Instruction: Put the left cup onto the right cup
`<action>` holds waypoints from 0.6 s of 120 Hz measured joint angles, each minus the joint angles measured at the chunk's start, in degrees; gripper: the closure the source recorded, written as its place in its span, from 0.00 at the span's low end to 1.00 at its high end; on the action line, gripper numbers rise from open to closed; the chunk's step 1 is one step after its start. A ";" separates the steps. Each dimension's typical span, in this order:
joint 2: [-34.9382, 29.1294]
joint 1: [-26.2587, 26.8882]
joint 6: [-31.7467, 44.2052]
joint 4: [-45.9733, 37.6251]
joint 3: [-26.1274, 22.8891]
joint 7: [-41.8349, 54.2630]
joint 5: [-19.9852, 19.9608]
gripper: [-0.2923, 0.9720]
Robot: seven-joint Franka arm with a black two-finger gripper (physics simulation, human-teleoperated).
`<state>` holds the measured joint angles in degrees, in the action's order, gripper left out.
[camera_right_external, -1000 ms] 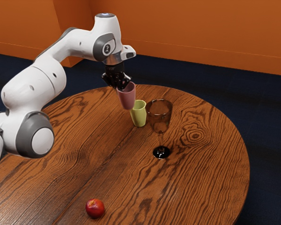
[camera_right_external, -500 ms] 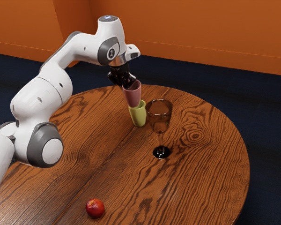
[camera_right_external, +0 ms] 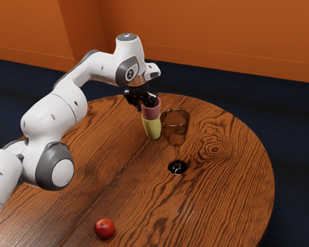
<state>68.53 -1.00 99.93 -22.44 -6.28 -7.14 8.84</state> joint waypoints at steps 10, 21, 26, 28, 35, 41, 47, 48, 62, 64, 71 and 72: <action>-3.12 -0.03 0.56 -4.21 0.08 0.01 -0.14 0.47; -11.51 -0.03 0.96 -12.19 0.08 0.03 -0.14 0.39; -16.40 -0.04 1.09 -17.14 0.06 0.02 -0.12 0.36; -18.27 -0.04 1.13 -19.09 0.06 0.02 -0.11 0.35; -25.45 -0.05 1.27 -27.02 -0.01 0.01 -0.12 0.32; -31.39 -0.07 1.35 -33.19 -0.03 0.00 -0.18 0.30; -37.09 -0.15 1.38 -39.42 0.01 0.04 -0.30 0.29; -38.03 -0.16 1.37 -40.45 0.01 0.04 -0.32 0.29; -48.00 -0.72 -1.07 -49.99 0.02 0.16 -0.58 0.26; -49.10 -0.86 -1.58 -51.09 0.03 0.23 -0.62 0.26; -52.88 -1.82 -3.10 -55.24 0.03 0.81 -0.99 0.25; -53.42 -2.07 -3.29 -55.89 0.03 0.92 -1.10 0.25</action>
<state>15.11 -3.08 96.64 -78.33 -6.25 -6.21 7.74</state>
